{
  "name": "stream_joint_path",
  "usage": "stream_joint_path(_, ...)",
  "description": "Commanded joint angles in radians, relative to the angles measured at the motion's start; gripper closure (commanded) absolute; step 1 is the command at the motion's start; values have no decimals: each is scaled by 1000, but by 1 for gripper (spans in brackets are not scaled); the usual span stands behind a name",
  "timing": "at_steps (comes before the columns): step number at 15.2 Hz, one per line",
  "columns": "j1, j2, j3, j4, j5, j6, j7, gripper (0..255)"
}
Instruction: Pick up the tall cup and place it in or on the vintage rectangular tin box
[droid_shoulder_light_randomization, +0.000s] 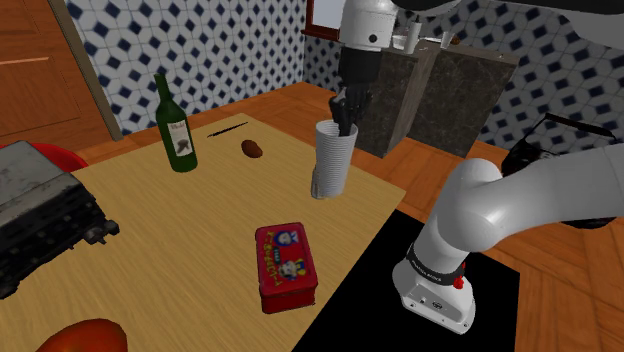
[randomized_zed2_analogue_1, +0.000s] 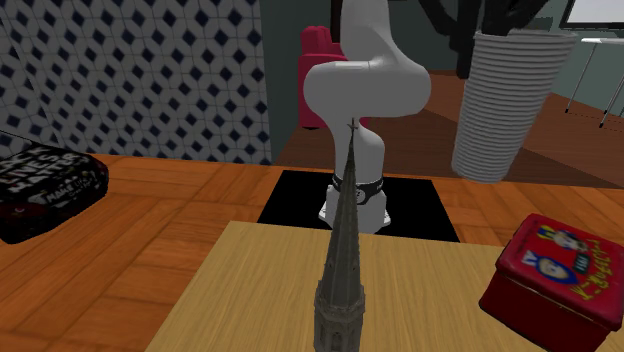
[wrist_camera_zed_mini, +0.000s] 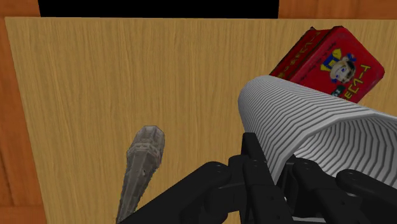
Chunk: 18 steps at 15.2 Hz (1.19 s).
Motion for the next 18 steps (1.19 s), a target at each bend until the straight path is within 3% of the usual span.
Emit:
stream_joint_path(1,15,18,45,24,35,2,49,255)
stream_joint_path(9,55,146,233,179,145,22,249,255)
stream_joint_path(18,64,123,255,46,166,131,230,255)
